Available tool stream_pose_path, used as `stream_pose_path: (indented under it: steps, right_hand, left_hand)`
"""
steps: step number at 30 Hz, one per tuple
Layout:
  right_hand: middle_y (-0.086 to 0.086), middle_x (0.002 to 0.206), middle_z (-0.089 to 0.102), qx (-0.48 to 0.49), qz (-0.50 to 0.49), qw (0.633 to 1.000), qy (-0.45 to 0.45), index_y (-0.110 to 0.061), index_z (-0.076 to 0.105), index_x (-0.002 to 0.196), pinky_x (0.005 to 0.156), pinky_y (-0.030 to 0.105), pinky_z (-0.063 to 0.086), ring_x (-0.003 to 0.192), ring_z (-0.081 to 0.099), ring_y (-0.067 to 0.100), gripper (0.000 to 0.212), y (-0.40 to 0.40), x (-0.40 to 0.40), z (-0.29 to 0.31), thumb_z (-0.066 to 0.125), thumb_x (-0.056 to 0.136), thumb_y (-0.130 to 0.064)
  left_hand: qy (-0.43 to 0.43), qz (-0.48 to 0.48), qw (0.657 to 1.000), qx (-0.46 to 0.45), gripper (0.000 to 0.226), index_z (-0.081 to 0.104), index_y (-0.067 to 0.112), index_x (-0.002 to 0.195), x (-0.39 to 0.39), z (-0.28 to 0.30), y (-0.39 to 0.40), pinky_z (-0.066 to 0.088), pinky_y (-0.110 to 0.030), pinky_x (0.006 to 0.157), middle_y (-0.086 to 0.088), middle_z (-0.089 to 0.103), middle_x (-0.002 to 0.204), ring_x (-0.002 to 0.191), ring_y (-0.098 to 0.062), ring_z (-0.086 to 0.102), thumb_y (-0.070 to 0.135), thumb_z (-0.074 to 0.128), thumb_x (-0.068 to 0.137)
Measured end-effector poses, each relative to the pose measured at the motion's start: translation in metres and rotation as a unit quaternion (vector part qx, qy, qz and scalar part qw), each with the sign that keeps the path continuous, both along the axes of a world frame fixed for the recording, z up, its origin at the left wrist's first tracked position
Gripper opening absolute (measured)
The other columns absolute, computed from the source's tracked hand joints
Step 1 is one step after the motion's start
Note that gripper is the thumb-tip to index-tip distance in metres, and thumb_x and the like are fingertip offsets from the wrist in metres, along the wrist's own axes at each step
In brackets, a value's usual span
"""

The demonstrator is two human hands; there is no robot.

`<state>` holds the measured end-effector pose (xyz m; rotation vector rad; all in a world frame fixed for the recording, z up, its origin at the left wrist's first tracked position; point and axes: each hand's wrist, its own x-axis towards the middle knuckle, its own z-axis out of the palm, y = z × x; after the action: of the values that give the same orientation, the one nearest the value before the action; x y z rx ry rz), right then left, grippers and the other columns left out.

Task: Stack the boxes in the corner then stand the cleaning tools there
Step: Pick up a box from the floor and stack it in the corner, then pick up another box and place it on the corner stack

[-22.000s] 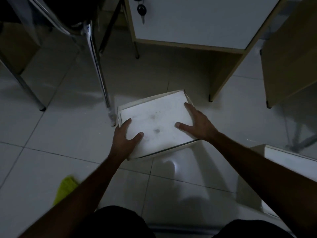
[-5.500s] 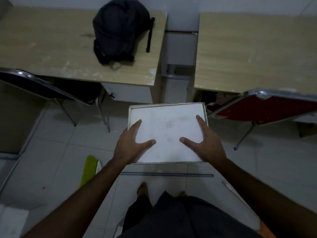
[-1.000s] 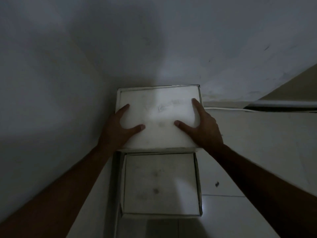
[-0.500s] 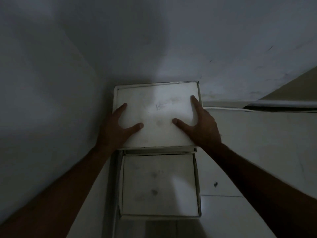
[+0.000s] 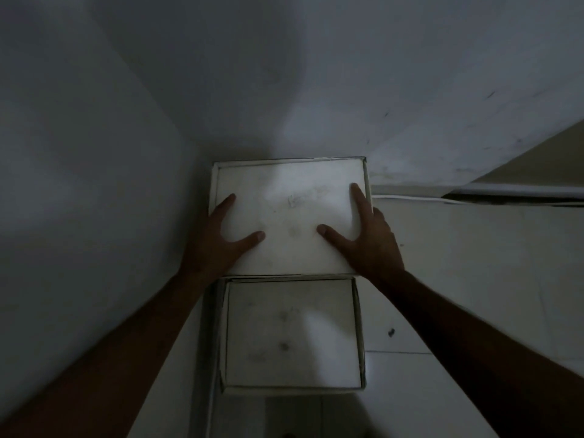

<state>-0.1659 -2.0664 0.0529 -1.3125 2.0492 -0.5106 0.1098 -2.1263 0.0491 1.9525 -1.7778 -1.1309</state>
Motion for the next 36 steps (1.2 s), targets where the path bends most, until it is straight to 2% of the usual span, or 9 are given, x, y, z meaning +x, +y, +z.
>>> stream_pose_path:
  steps: [2,6,9,12,16,22,28,32,36]
  right_hand:
    - [0.010,0.152,0.034,0.009,-0.001,1.000,-0.015,-0.051,0.004,0.155,0.101,0.050,0.051,0.127,0.052,0.033,0.104,-0.001,0.000,0.002,0.064,0.075,-0.080]
    - [0.009,0.163,0.015,0.021,0.019,1.000,-0.002,-0.042,0.004,0.158,0.105,0.054,0.047,0.137,0.042,0.038,0.108,-0.001,0.003,0.014,0.064,0.075,-0.078]
    - [0.010,0.167,0.006,0.027,0.036,0.998,0.033,-0.037,0.001,0.159,0.107,0.056,0.041,0.145,0.029,0.040,0.109,0.005,0.009,0.031,0.063,0.078,-0.077]
    - [0.010,0.168,0.001,0.027,0.056,0.996,0.063,-0.036,0.001,0.159,0.112,0.059,0.037,0.150,0.018,0.039,0.108,0.013,0.012,0.052,0.060,0.079,-0.078]
    - [0.013,0.168,-0.004,0.024,0.095,0.990,0.099,-0.032,-0.001,0.160,0.120,0.058,0.024,0.154,0.006,0.036,0.104,0.024,0.014,0.087,0.053,0.084,-0.078]
    - [0.011,0.169,-0.004,0.013,0.120,0.984,0.133,-0.027,0.004,0.161,0.122,0.056,0.020,0.155,0.004,0.033,0.097,0.038,0.008,0.165,0.045,0.089,-0.077]
    - [0.010,0.169,0.003,-0.003,0.110,0.983,0.146,-0.023,0.011,0.161,0.122,0.055,0.019,0.154,0.009,0.033,0.091,0.067,-0.014,0.267,0.042,0.092,-0.074]
    - [0.011,0.168,0.007,-0.004,0.090,0.983,0.163,-0.021,0.014,0.161,0.121,0.055,0.020,0.154,0.011,0.034,0.089,0.094,-0.032,0.338,0.042,0.094,-0.073]
    - [0.010,0.168,0.013,0.000,0.075,0.981,0.178,-0.020,0.018,0.159,0.120,0.057,0.023,0.153,0.014,0.034,0.087,0.130,-0.056,0.404,0.039,0.094,-0.073]
  left_hand:
    - [-0.006,0.002,1.000,0.008,0.100,0.024,0.044,0.155,-0.001,0.001,0.002,0.026,-0.041,0.116,-0.003,0.012,0.165,0.150,-0.027,0.019,0.063,0.077,0.072]
    - [-0.070,-0.009,0.997,-0.005,0.105,0.014,0.043,0.158,-0.005,0.006,0.013,0.020,-0.046,0.120,-0.007,-0.001,0.167,0.152,-0.031,0.008,0.068,0.072,0.075]
    - [-0.123,-0.060,0.989,-0.051,0.108,0.008,0.037,0.160,-0.010,0.019,0.025,0.014,-0.047,0.121,-0.007,-0.006,0.167,0.152,-0.032,0.005,0.076,0.065,0.076]
    - [-0.140,-0.118,0.978,-0.100,0.107,0.008,0.031,0.160,-0.015,0.036,0.034,0.003,-0.042,0.118,-0.002,-0.015,0.167,0.154,-0.029,-0.004,0.079,0.057,0.079]
    - [-0.140,-0.168,0.967,-0.129,0.104,0.000,0.032,0.160,-0.029,0.070,0.041,0.007,-0.055,0.123,0.001,-0.018,0.167,0.154,-0.024,-0.011,0.081,0.049,0.082]
    - [-0.112,-0.202,0.964,-0.131,0.098,0.001,0.030,0.160,-0.045,0.149,0.045,0.009,-0.056,0.123,0.002,-0.013,0.168,0.154,-0.019,-0.011,0.078,0.045,0.087]
    - [-0.076,-0.242,0.956,-0.148,0.092,0.009,0.025,0.161,-0.056,0.250,0.066,0.004,-0.044,0.125,0.002,-0.005,0.168,0.155,-0.014,-0.003,0.068,0.052,0.091]
    - [-0.059,-0.257,0.950,-0.168,0.092,0.015,0.021,0.160,-0.065,0.322,0.083,0.008,-0.042,0.124,0.000,0.005,0.168,0.154,-0.014,0.004,0.067,0.053,0.090]
    - [-0.041,-0.285,0.941,-0.178,0.091,0.018,0.017,0.160,-0.079,0.391,0.102,0.008,-0.038,0.123,0.002,0.004,0.169,0.154,-0.012,0.005,0.062,0.058,0.092]
